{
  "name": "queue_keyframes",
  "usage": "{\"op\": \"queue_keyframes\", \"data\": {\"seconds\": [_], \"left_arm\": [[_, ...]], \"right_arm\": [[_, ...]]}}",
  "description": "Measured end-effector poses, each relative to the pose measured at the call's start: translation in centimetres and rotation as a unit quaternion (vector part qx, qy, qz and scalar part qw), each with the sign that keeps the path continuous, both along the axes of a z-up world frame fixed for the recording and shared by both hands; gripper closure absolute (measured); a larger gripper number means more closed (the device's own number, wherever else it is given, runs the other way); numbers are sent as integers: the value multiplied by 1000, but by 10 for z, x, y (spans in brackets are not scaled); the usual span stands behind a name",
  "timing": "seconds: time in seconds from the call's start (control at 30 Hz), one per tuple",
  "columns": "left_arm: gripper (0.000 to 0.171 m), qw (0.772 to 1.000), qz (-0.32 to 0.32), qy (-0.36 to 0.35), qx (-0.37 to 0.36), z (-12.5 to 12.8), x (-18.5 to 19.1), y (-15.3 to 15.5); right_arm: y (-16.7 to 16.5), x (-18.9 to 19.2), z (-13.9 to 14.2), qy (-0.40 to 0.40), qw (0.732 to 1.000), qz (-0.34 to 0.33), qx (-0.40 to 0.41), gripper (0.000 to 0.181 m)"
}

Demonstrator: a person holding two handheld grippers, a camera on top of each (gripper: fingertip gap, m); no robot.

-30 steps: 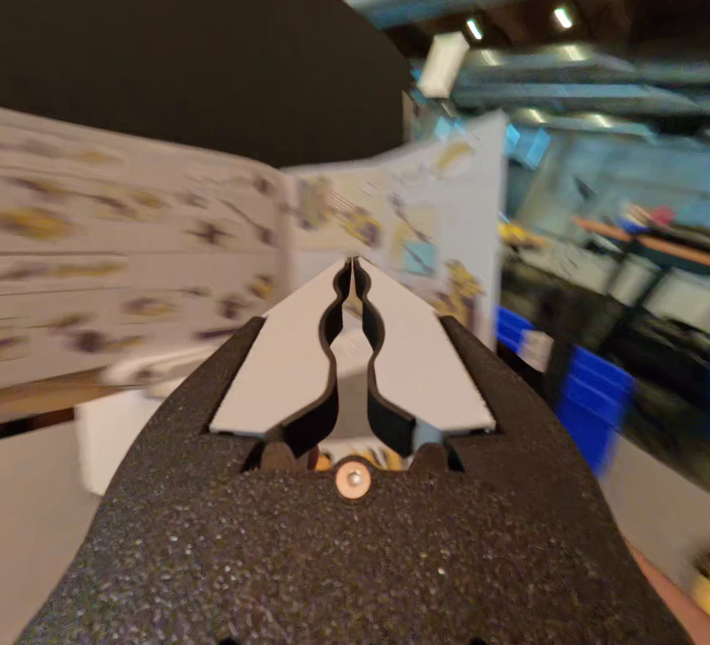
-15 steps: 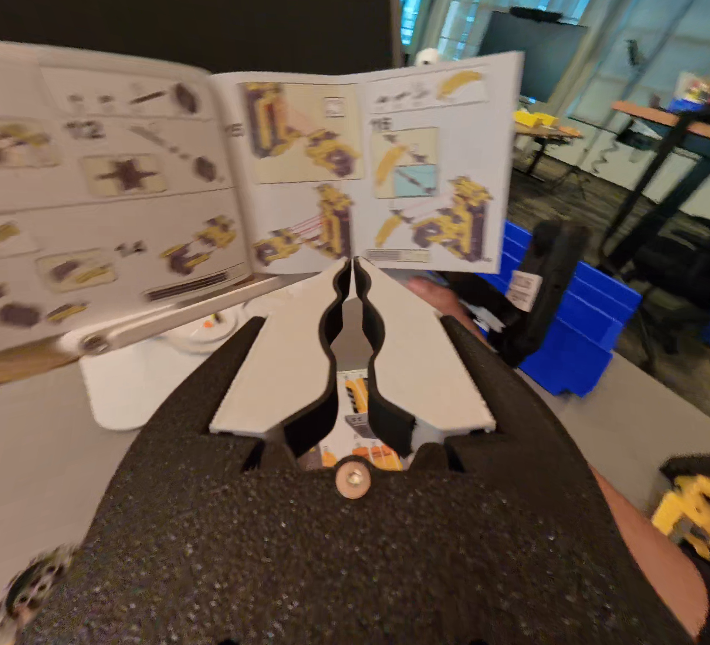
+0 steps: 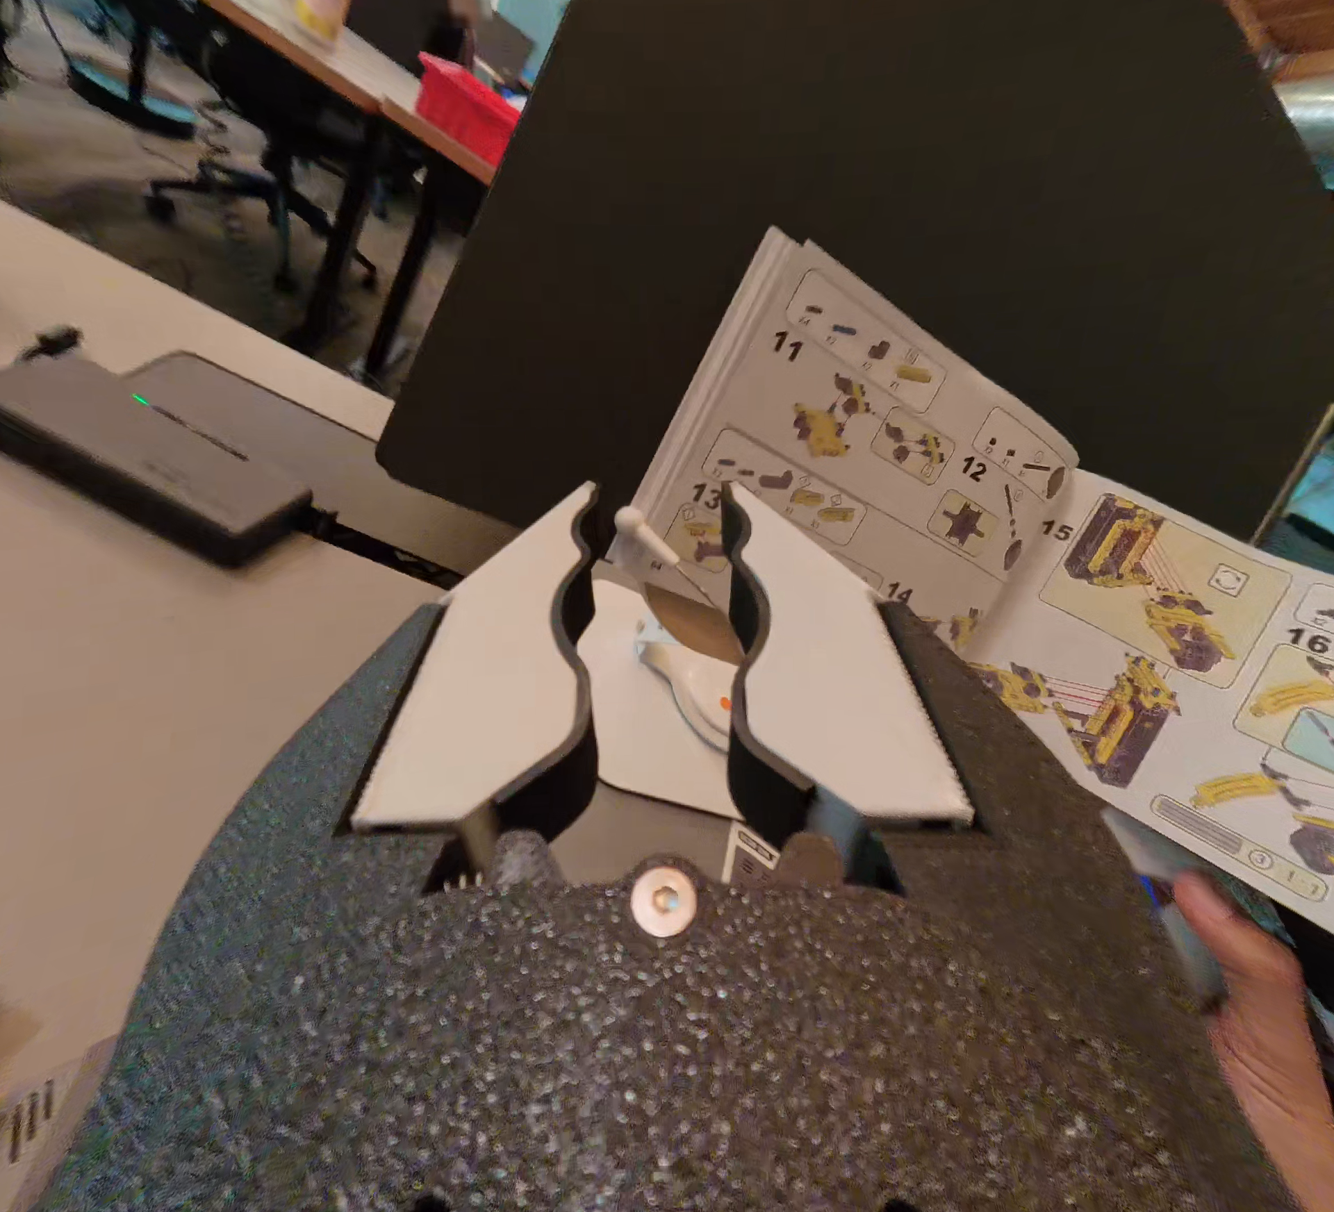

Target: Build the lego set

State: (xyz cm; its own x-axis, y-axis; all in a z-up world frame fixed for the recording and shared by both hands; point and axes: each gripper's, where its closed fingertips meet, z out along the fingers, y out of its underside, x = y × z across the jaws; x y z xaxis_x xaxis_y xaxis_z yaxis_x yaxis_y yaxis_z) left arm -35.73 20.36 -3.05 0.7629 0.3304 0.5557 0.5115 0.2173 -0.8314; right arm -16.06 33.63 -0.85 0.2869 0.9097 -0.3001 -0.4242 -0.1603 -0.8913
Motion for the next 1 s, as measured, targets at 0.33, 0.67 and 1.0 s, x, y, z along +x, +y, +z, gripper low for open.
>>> {"op": "queue_keyframes", "data": {"seconds": [0.33, 0.67, 1.0], "left_arm": [[138, 993, -105, -58, -8, -27, 24, 29], [140, 984, -137, -113, 3, -44, 24, 42], [165, 983, -149, -104, 29, -41, 28, 41]], "right_arm": [[-56, -78, -4, -187, 974, -3, 129, 181], [-70, -112, -22, -249, 952, -8, 176, 181], [-42, -108, -19, -204, 975, -35, 82, 181]]}}
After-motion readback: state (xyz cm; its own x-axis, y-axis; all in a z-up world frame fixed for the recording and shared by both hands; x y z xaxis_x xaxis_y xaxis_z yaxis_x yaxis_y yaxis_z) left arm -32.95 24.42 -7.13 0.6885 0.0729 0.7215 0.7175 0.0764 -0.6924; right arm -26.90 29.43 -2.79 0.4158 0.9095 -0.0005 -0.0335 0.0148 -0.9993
